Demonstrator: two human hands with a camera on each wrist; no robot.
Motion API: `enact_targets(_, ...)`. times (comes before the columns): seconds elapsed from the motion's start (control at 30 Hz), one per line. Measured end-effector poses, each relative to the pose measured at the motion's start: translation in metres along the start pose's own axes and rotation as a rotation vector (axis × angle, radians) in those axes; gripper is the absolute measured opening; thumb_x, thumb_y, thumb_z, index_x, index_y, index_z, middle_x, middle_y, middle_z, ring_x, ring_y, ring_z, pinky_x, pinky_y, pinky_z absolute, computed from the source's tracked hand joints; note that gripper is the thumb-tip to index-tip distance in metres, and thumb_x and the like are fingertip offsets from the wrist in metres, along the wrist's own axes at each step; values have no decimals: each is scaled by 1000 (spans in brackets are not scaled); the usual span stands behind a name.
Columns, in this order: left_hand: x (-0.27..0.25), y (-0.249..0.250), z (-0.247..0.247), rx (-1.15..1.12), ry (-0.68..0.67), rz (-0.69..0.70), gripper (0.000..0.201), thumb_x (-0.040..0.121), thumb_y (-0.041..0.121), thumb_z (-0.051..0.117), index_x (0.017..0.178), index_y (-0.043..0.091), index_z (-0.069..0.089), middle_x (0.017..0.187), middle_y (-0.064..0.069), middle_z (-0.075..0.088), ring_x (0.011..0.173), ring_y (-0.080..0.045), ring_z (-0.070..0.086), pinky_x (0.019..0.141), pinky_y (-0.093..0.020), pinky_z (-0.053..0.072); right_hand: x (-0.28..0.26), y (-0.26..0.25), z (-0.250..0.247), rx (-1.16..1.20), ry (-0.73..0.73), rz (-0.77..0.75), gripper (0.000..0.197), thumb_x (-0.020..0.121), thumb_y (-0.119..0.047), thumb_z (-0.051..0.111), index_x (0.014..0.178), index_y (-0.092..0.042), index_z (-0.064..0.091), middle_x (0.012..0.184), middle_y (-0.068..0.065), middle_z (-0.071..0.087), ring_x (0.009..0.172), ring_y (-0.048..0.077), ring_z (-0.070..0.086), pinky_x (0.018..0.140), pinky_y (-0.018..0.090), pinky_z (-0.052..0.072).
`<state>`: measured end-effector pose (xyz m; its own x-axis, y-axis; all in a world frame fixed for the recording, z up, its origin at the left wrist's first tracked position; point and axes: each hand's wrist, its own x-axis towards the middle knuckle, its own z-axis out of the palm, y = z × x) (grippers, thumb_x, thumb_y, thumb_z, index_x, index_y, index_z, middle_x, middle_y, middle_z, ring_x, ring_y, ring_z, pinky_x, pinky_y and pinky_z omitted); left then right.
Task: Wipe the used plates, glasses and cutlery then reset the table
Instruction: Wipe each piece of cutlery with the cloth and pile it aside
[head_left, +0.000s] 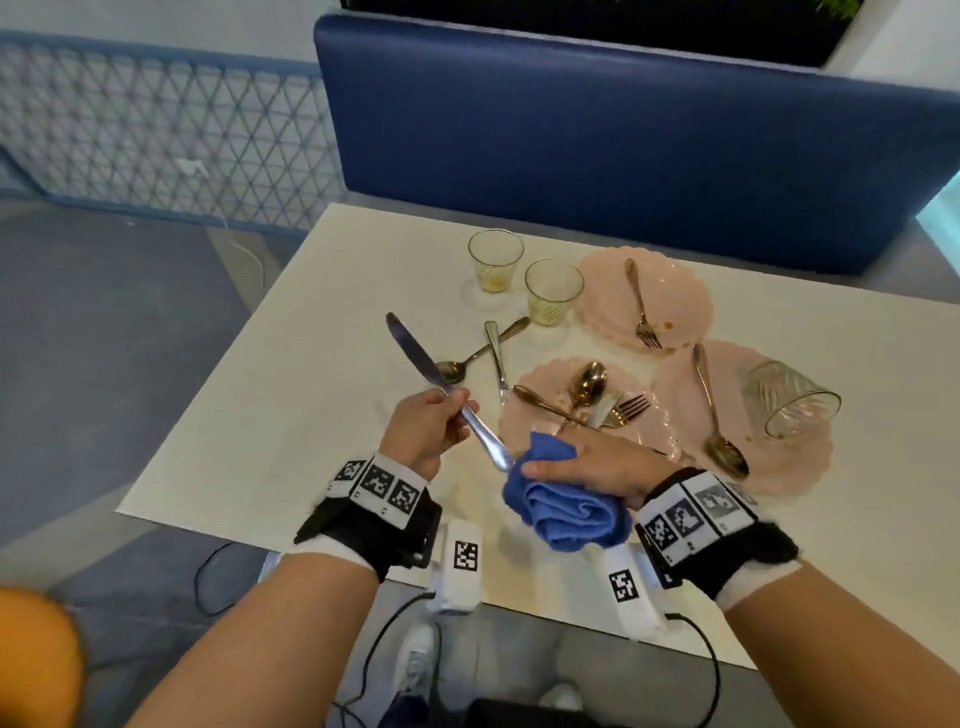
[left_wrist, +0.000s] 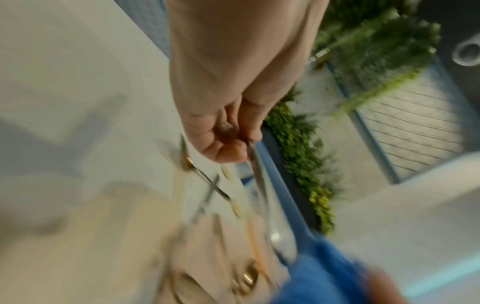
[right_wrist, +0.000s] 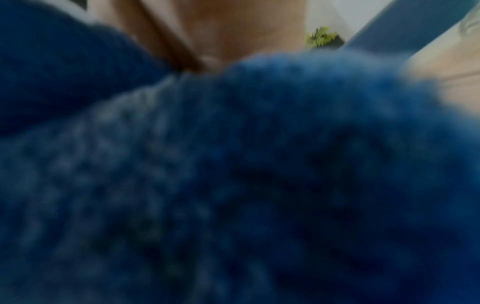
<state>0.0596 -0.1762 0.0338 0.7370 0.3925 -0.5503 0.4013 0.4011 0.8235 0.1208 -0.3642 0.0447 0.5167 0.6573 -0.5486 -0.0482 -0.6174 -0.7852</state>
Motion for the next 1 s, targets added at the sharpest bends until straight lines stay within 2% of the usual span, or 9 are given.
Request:
enact_targets(0.1,8,-13,-49,246,32,-31,16,94,8,52,80,7,61,73,-7,60,59,-12,48,57,-18,45,-3,-3,-13,261,71,21,20,85,-32,64,80,-13,63,72,2,68,68,16,65,69,26,52)
enact_targets(0.27,15,-47,-87,535,102,-47,25,89,9,59,65,6,55,57,-5,46,52,-17,43,59,-29,41,7,-9,-23,438,180,22,22,91,-30,57,85,-9,64,71,4,69,60,12,66,54,21,53)
enact_targets(0.33,18,-51,-87,663,102,-10,29,88,13,61,60,9,53,57,-4,50,56,-21,50,68,-34,47,11,-13,-21,494,202,9,22,92,-29,55,86,-10,64,70,3,70,60,11,67,53,20,54)
enact_targets(0.43,18,-53,-82,758,115,44,11,83,14,67,81,8,58,78,-10,61,79,-29,63,82,-36,53,16,-18,-18,596,266,-23,24,94,-30,52,99,-11,65,79,4,72,69,13,69,59,22,57)
enact_targets(0.5,20,-56,-80,729,174,39,25,78,10,72,89,10,50,90,-13,62,83,-29,63,77,-33,52,18,-21,-19,651,330,-24,29,93,-33,53,107,-10,63,90,8,70,78,18,68,65,26,57)
enact_targets(0.67,26,-57,-81,735,171,-3,32,75,2,72,72,15,43,93,-17,64,63,-22,56,62,-32,51,15,-21,-27,713,442,-18,25,92,-33,55,96,-10,64,87,10,70,75,18,69,65,26,59)
enact_targets(0.73,27,-47,-80,876,134,-12,27,76,9,73,77,13,47,89,-11,62,67,-18,55,66,-30,50,12,-19,-32,720,461,-6,27,92,-34,55,98,-9,64,87,11,70,77,21,68,67,29,59)
enact_targets(0.83,33,-16,-68,1097,112,145,17,83,18,67,90,9,54,92,-8,62,72,-16,57,65,-22,42,4,-15,-41,754,507,16,27,91,-34,56,96,-9,65,85,11,71,77,23,68,72,34,56)
enact_targets(1.0,86,37,-9,1447,-162,588,30,92,8,51,119,11,62,113,-14,56,106,-30,55,89,-34,44,-4,-5,-50,794,605,22,25,91,-33,56,95,-10,66,85,10,72,82,25,68,69,33,59)
